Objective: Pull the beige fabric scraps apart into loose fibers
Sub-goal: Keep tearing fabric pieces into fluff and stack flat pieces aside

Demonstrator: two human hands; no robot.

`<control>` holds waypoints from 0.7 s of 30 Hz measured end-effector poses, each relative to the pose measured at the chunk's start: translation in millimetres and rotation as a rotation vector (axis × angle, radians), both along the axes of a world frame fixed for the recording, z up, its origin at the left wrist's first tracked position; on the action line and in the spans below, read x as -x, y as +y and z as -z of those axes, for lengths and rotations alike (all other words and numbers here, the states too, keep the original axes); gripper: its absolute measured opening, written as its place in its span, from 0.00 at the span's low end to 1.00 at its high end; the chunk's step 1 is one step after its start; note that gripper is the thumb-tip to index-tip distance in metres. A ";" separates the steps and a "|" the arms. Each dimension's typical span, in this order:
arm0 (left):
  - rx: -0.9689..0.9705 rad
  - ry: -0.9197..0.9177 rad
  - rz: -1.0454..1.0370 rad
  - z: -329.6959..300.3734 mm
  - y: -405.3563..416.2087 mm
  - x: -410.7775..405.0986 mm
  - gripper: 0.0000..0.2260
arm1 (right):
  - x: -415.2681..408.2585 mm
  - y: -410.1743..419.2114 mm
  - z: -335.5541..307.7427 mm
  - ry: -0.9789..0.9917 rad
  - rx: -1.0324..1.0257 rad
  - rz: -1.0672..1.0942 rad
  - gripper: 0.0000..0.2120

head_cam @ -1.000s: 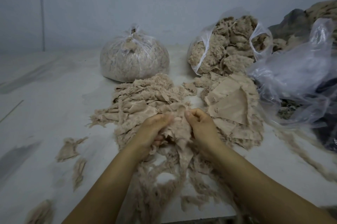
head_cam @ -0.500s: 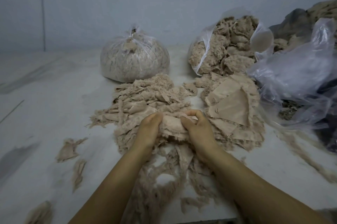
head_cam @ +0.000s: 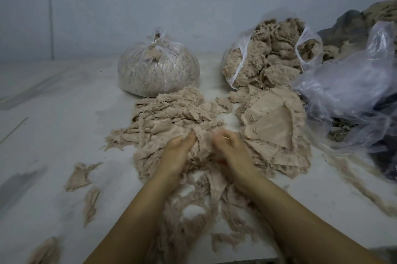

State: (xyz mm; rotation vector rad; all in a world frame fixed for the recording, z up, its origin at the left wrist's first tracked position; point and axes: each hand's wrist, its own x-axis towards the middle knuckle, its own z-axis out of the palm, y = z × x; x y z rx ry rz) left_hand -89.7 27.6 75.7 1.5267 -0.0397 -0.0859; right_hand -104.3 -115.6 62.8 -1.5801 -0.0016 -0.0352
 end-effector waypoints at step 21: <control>-0.086 -0.061 0.089 -0.2 6.4 -1.6 0.14 | -13.6 2.1 2.0 -0.124 0.012 0.177 0.15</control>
